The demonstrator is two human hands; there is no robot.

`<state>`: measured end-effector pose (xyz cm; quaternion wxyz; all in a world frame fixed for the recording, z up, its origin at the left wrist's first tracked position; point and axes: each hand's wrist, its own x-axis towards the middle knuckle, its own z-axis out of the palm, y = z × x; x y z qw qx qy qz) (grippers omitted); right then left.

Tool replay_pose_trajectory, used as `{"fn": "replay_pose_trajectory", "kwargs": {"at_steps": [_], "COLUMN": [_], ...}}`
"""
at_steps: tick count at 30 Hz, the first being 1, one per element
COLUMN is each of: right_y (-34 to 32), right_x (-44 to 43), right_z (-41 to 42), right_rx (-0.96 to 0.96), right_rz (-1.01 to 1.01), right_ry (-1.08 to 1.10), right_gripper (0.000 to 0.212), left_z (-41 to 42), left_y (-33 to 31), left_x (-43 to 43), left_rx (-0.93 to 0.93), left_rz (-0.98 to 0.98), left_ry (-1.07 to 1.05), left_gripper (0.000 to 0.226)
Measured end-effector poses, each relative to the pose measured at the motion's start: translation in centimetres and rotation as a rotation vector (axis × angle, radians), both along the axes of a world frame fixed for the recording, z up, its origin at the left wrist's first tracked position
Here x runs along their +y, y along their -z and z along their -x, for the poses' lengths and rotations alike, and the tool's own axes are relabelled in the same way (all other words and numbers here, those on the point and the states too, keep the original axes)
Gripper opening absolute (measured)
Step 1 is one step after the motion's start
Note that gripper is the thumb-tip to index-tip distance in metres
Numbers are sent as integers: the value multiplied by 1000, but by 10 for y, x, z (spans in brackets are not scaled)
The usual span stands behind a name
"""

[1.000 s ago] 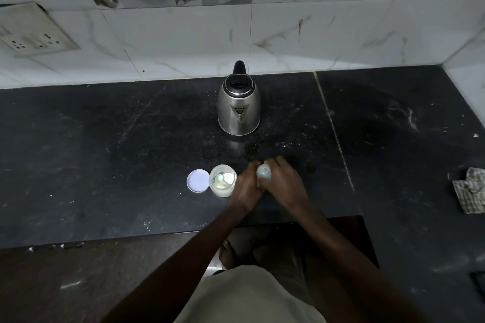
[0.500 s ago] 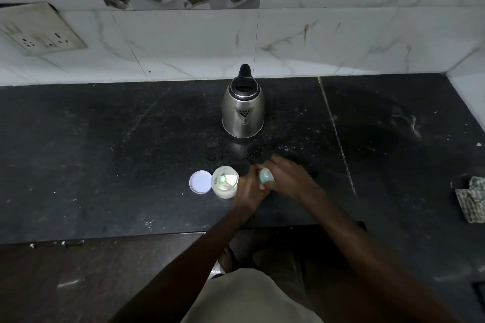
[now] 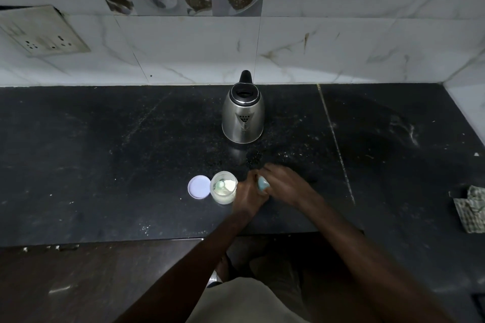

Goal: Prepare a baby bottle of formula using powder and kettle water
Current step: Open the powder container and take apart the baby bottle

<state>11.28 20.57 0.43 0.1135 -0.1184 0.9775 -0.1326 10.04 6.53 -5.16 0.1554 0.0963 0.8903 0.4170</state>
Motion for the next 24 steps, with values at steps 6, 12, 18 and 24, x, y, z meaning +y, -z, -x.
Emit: {"fn": "replay_pose_trajectory", "kwargs": {"at_steps": [6, 12, 18, 24], "right_y": [-1, 9, 6, 15], "right_x": [17, -5, 15, 19], "right_z": [-5, -9, -5, -12], "right_rx": [47, -95, 178, 96], "right_rz": [266, -62, 155, 267], "right_ry": [-126, 235, -202, -52], "right_gripper": [41, 62, 38, 58], "left_z": [-1, -5, -8, -10], "left_y": [6, 9, 2, -4], "left_x": [1, -1, 2, -2], "left_rx": [15, -3, -11, -23], "left_rz": [-29, -87, -8, -27], "left_ry": [-2, -27, -28, -24], "left_gripper": [59, 56, 58, 58]}}
